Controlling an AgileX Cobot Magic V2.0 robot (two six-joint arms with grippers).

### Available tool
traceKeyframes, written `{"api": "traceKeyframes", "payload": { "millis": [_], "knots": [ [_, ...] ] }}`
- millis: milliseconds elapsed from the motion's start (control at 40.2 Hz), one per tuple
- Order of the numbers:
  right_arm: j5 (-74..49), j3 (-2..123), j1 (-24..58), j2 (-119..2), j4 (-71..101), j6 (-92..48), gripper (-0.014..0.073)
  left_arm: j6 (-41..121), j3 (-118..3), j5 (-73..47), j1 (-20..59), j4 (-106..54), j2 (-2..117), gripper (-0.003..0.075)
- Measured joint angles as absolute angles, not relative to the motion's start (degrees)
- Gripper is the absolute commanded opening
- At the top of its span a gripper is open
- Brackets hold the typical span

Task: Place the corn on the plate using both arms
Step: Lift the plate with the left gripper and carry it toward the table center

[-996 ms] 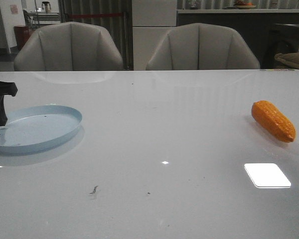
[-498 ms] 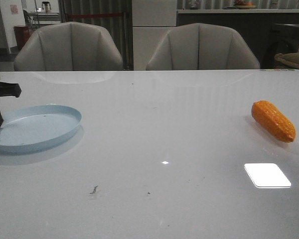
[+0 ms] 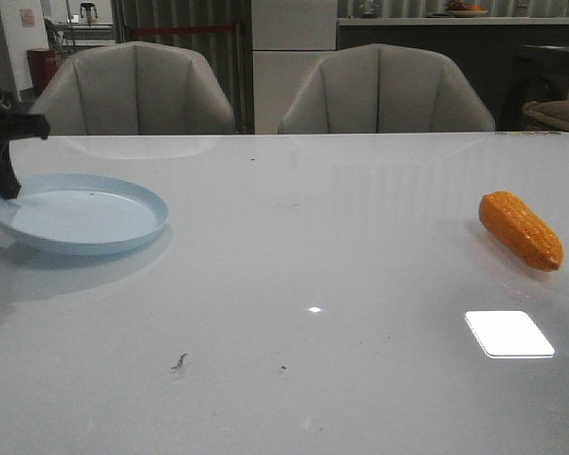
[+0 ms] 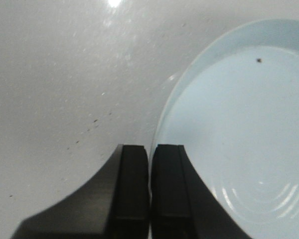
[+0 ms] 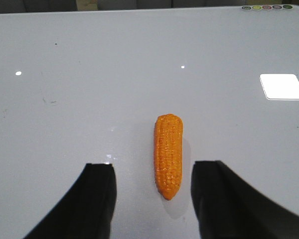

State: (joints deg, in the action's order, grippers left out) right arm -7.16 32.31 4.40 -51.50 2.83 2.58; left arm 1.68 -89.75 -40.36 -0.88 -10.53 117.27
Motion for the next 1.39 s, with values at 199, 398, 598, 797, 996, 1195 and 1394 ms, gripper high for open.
{"api": "traceKeyframes", "payload": {
  "millis": [199,398,598,797,996,1195,1394],
  "knots": [
    [-7.4,32.3,4.4,-51.5,2.8,2.6,0.0457,1.7,-95.8,-44.7,-0.1,-19.8,117.3,0.0094],
    [-7.5,32.3,4.4,-51.5,2.8,2.6,0.0457,1.7,-97.5,-45.2,3.7,-25.8,117.3,0.0094],
    [-7.5,32.3,4.4,-51.5,2.8,2.6,0.0457,1.7,-97.5,-45.3,9.7,-27.0,117.3,0.0094],
    [-7.5,32.3,4.4,-51.5,2.8,2.6,0.0457,1.7,-97.5,-44.7,14.6,-27.3,117.3,0.0094],
    [-7.5,32.3,4.4,-51.5,2.8,2.6,0.0457,1.7,-97.5,-41.6,17.4,-27.3,117.3,0.0094],
    [-7.5,32.3,4.4,-51.5,2.8,2.6,0.0457,1.7,-97.5,-40.0,18.0,-26.1,117.7,0.0097],
    [-7.6,32.3,4.4,-51.5,2.8,2.6,0.0457,1.7,-97.8,-41.3,18.0,-26.6,122.3,0.0097]
  ]
}}
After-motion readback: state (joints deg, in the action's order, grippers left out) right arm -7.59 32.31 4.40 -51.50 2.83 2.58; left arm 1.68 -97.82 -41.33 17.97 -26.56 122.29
